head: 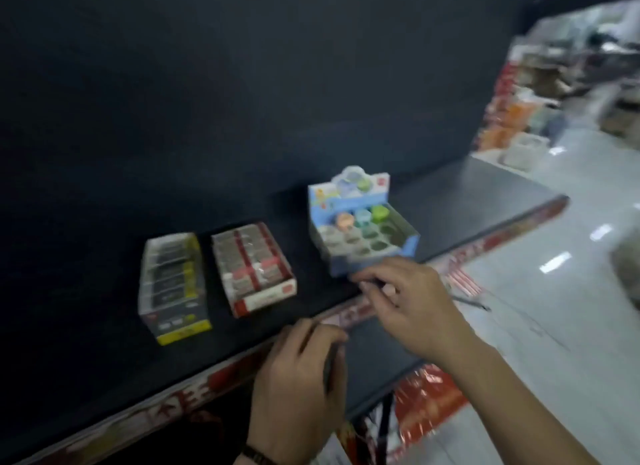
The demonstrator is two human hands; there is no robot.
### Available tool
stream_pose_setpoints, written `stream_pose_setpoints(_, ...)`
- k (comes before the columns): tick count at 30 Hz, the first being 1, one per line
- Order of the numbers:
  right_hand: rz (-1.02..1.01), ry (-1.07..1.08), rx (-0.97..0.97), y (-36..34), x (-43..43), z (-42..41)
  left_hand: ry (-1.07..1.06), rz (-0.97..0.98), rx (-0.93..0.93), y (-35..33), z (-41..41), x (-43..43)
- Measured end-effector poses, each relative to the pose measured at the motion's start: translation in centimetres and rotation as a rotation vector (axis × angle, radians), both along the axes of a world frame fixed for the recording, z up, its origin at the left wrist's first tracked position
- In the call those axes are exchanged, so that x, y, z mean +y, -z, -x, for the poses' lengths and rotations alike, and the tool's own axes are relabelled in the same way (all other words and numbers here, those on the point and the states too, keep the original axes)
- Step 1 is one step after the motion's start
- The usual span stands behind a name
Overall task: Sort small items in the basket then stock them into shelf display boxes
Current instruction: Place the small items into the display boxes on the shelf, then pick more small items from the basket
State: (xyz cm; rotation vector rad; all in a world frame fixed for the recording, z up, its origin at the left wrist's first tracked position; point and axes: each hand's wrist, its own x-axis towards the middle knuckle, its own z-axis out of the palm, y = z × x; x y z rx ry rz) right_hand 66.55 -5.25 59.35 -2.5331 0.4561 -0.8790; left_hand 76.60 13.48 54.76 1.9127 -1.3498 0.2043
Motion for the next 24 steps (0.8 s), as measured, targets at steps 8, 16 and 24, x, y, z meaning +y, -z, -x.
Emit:
stream_pose_setpoints(8, -0.506, 0.679, 0.260, 13.1, 6.9, 25.9, 0.616, -0.517, -0.109, 9.0, 13.7, -5.2)
stream_pose_setpoints(16, -0.815, 1.262, 0.474, 19.5, 16.3, 52.8, 1.097, -0.705, -0.274, 13.5, 33.1, -8.0)
stream_pose_setpoints(24, -1.188, 1.337, 0.443, 29.9, 19.2, 68.4, 1.187, -0.956, -0.365, 21.7, 50.6, -11.1)
